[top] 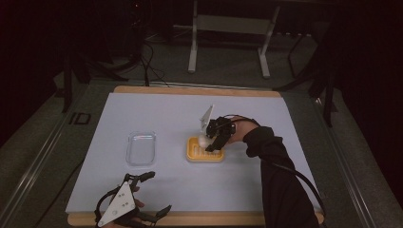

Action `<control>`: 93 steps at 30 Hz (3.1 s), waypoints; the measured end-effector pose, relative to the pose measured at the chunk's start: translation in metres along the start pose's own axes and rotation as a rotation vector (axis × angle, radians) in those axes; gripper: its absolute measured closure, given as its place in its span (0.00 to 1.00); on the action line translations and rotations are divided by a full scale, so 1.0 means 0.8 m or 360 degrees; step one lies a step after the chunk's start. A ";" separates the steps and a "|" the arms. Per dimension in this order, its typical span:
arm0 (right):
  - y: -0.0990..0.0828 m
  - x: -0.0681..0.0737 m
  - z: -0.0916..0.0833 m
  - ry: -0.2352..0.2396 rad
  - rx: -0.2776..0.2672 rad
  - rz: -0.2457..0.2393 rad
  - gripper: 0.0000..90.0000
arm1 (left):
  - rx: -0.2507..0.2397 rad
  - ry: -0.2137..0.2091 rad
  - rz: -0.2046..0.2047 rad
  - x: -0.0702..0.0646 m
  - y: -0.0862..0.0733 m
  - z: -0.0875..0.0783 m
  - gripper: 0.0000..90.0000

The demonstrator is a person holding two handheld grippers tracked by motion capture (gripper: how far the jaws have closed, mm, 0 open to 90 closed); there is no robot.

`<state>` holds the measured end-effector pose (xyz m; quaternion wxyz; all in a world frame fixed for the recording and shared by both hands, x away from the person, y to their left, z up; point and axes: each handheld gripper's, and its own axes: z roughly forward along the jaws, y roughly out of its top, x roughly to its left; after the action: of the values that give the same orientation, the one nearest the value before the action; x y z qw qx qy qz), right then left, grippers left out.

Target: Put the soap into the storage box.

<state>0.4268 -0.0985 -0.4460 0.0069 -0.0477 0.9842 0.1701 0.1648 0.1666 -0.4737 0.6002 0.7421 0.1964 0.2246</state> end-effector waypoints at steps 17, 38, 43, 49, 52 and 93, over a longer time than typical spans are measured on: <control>-0.009 -0.007 0.033 0.0022 0.0042 0.0045 0.55 | 0.0004 -0.0006 -0.0006 0.001 0.000 0.001 0.01; -0.002 -0.005 0.061 0.0013 0.0057 0.0096 0.54 | 0.0005 -0.0013 -0.0006 0.001 0.000 0.000 0.01; -0.001 -0.004 0.057 0.0003 0.0061 0.0102 0.52 | 0.0005 -0.0012 -0.0007 0.001 0.000 0.001 0.01; -0.001 -0.005 0.038 -0.0004 -0.0035 0.0128 0.51 | 0.0005 -0.0012 -0.0007 0.001 0.000 0.001 0.01; -0.001 -0.006 0.020 -0.0042 -0.0105 0.0158 0.50 | 0.0007 -0.0010 -0.0006 0.001 0.000 0.001 0.01; -0.107 0.065 -0.038 -0.0600 -0.0402 0.1081 0.15 | 0.0015 -0.0011 -0.0022 0.000 -0.001 0.005 0.01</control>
<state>0.3830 -0.1936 -0.4476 0.1245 0.3117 0.8969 0.2881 0.1671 0.1635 -0.4754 0.5988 0.7444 0.2004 0.2169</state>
